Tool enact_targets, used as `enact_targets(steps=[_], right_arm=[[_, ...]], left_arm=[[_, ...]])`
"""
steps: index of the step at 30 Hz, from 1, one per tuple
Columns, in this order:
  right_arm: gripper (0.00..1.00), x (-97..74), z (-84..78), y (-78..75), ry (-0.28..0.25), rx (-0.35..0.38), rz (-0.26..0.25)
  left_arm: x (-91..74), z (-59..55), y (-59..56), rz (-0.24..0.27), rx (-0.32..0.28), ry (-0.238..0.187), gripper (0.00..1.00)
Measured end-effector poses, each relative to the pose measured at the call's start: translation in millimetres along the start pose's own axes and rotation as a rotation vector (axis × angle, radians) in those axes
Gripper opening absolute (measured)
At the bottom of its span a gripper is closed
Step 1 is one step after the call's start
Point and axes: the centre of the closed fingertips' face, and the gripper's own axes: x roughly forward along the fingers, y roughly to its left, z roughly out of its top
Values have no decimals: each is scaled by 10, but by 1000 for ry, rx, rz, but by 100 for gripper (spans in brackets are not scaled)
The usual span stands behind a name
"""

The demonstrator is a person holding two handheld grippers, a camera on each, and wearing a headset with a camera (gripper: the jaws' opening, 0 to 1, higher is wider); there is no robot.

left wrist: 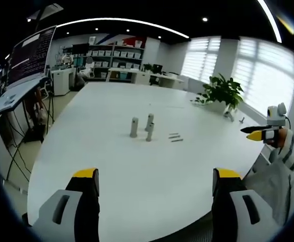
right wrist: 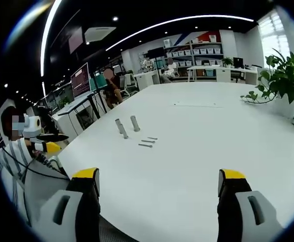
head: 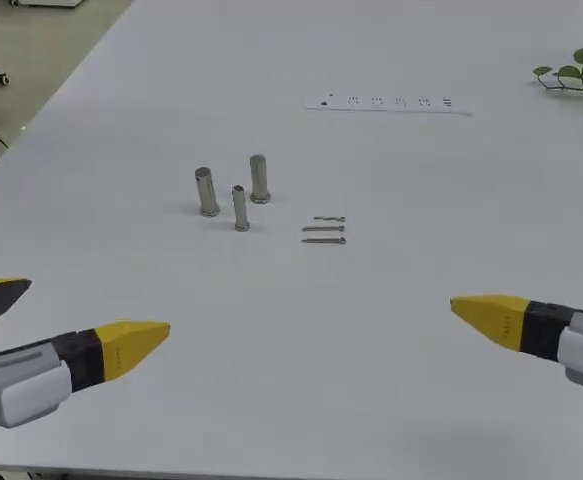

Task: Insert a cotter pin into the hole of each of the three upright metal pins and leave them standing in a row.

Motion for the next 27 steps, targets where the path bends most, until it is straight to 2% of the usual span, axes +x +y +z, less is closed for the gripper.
enact_targets(steps=[7,20,27], right_arm=[[97,-36,-24,-28,0,6,-13],[96,-162,-18,-105,-15,18,-48],[96,-210,-8,-148,-17,20,-64]], left_arm=[[16,48,-34,-13,16,-9,91],[31,145,55,-5,50,-25,88],[70,221,34,-14,70,-31,84]])
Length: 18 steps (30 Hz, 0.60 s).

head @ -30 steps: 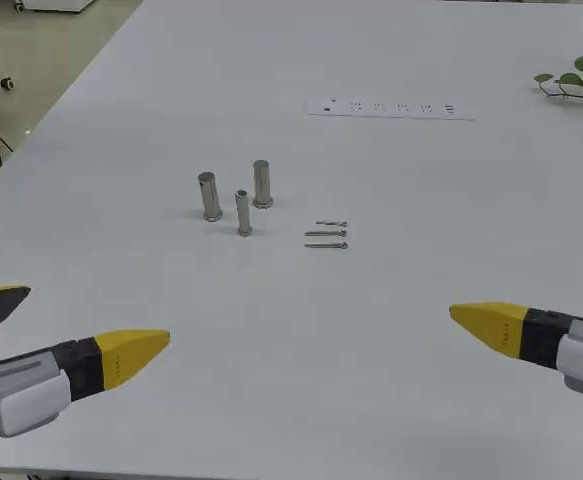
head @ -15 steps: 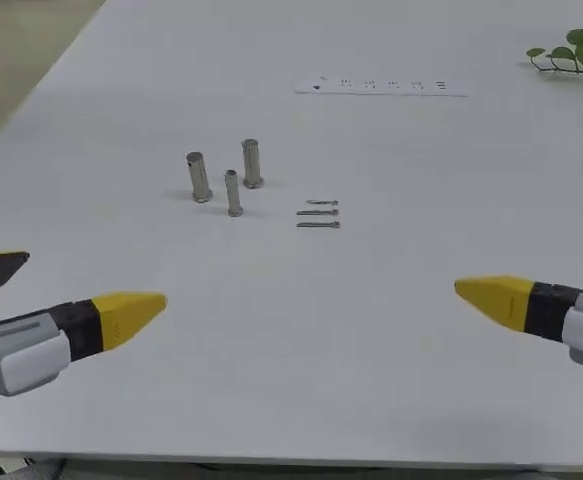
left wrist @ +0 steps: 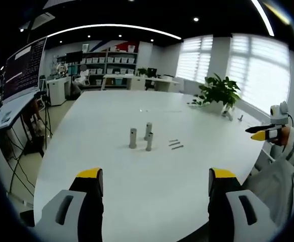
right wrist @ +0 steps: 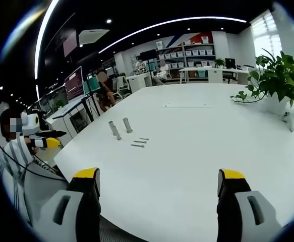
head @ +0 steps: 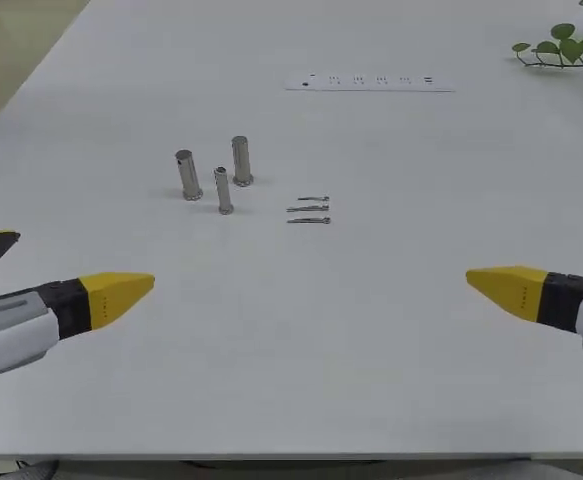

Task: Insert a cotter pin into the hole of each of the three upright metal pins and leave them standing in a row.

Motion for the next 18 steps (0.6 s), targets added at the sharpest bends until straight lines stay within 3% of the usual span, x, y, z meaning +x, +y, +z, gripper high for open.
enact_targets(steps=[6,14,18], right_arm=[[96,-29,47,-42,-9,-1,-10],[95,-44,104,-126,-17,-1,-28],[97,-44,142,-146,-32,-3,-34]], left_arm=[[30,83,25,-6,18,-16,82],[77,112,-1,-40,19,-9,79],[110,136,23,-29,23,-9,83]])
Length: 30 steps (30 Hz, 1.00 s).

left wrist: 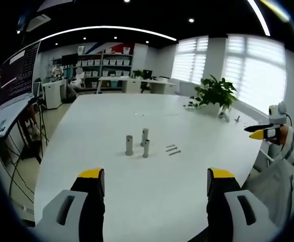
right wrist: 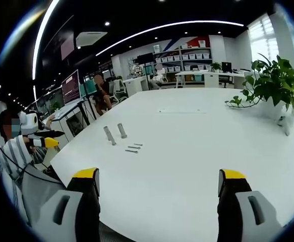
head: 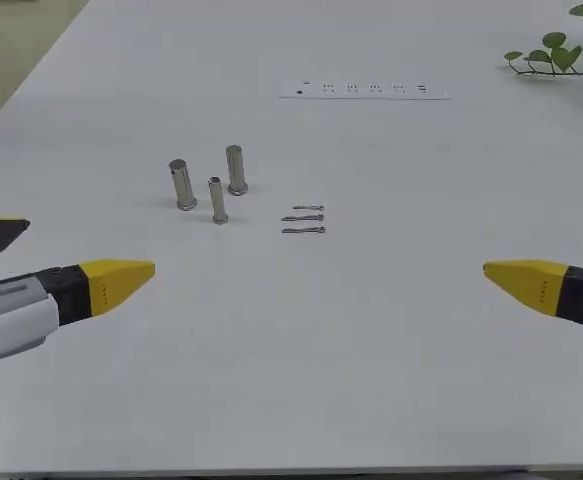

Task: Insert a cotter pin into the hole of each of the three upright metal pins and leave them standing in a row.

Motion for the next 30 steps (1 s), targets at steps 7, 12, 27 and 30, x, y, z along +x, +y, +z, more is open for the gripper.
enact_targets(steps=[7,12,27,30], right_arm=[[98,11,26,13,-4,0,4],[98,43,-39,41,20,1,20],[97,48,-87,78,38,5,24],[97,54,-85,87,41,1,25]], left_arm=[[48,47,-13,-6,7,-4,89],[80,95,-4,0,10,-28,91],[261,165,-100,-43,49,-11,96],[337,205,-102,-53,57,-13,94]])
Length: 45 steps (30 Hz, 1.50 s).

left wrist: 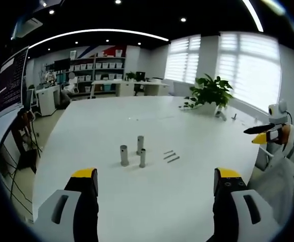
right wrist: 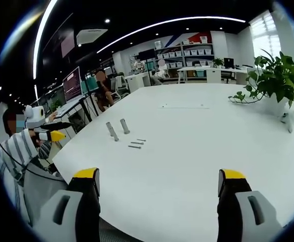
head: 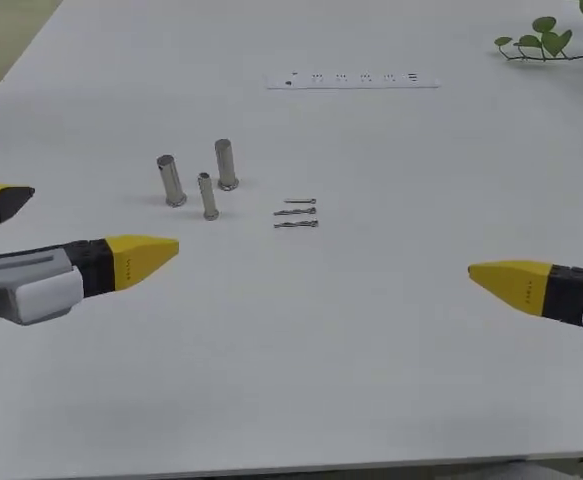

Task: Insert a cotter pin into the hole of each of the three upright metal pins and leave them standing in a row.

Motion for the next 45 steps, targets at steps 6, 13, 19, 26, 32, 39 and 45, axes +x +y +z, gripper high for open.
enact_targets(steps=[6,13,19,26,32,39,45], right_arm=[[96,16,-18,12,12,-4,1],[96,36,-41,9,20,3,0],[95,67,-67,8,32,5,1],[94,112,-77,8,42,5,4],[94,166,-91,3,52,10,6],[93,200,-110,-18,64,17,10],[93,231,-133,-37,76,21,14]], left_arm=[[159,57,-13,-32,22,-9,90],[349,120,31,-64,53,-5,84],[522,123,21,-126,52,20,76],[723,73,66,-144,95,61,71],[882,-5,62,-143,129,96,61],[1068,-23,62,-143,111,110,50],[1235,-20,6,-161,91,101,45]])
